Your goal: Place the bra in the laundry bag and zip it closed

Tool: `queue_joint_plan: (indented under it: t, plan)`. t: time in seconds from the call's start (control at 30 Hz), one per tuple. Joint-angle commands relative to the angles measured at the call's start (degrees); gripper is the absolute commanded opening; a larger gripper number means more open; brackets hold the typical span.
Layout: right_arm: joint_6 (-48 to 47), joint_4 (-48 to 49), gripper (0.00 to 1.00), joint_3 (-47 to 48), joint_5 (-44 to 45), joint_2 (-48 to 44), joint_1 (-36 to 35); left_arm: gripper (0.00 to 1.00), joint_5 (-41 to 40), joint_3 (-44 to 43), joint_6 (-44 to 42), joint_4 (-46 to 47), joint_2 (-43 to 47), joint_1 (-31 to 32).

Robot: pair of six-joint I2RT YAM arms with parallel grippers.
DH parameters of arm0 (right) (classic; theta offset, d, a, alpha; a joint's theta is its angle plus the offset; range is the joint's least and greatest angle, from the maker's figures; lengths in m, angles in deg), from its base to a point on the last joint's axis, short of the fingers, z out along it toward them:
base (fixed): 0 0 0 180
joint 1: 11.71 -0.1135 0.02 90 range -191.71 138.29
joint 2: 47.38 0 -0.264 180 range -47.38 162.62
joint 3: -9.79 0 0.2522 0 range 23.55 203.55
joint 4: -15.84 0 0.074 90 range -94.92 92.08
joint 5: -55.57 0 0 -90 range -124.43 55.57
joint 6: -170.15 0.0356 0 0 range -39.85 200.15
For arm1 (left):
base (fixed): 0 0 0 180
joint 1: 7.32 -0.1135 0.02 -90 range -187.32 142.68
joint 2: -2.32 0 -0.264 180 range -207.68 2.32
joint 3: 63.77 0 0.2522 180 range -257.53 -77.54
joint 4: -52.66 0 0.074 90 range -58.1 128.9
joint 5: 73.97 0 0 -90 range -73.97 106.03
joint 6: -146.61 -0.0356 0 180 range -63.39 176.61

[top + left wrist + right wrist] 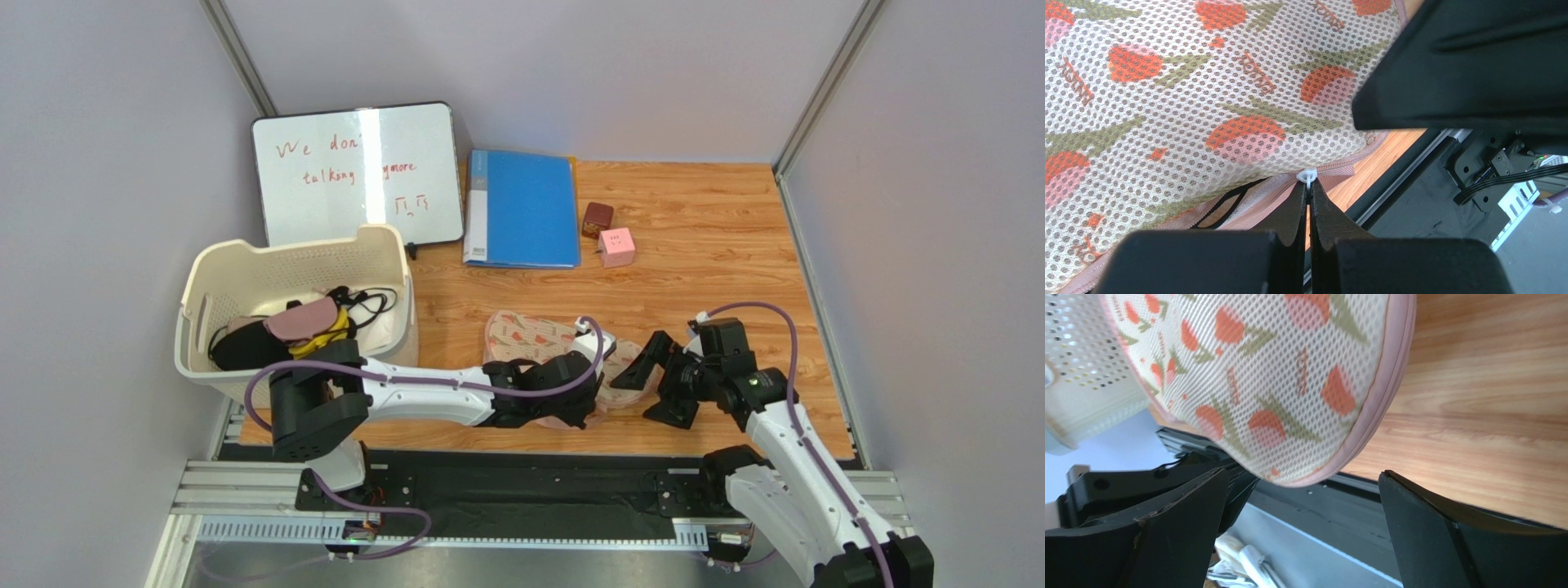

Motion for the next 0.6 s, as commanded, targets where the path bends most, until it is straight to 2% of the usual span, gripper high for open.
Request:
queue_joint_plan:
  t: [0.0,0.07,0.1,0.17,0.2,0.27,0.37,0.53,0.57]
  plan:
    - [7.12,-1.8,1.0,-0.39,-4.5,-4.38,0.05,0.0,0.94,-3.26,-0.61,1.93,-0.44,-0.83]
    - [9.41,-1.54,0.97,-1.27,-4.51,-6.75,-0.04,0.0,1.38,-4.05,-0.78,1.93,-0.62,-0.83]
    - [10.03,-1.01,0.91,-1.54,-4.16,-7.37,-0.13,0.0,1.73,-4.4,-0.78,1.93,-0.79,-0.83]
    - [11.87,1.44,0.86,-2.59,-3.63,-8.08,-0.21,0.0,2.26,-5.19,-0.87,2.02,-1.06,-0.83]
    - [12.49,2.59,0.76,-2.94,-3.63,-7.99,-0.3,0.0,2.87,-5.46,-0.87,2.02,-1.32,-0.83]
    - [13.8,5.48,0.64,-3.38,-3.36,-6.69,-0.22,0.0,3.4,-5.81,-0.7,2.02,-1.59,-0.74]
    - [14.17,10.05,0.61,-4.26,-4.15,-3.97,-0.48,0.0,4.1,-5.55,-0.35,1.93,-1.76,-0.74]
    - [12.41,11.38,0.6,-3.38,-3.28,0.17,-0.48,0.0,5.16,-4.32,0.36,4.3,-1.59,-0.74]
    - [12.67,12.6,0.57,-3.82,-3.28,0.44,-0.57,0.0,5.42,-4.23,0.36,4.57,-1.67,-0.74]
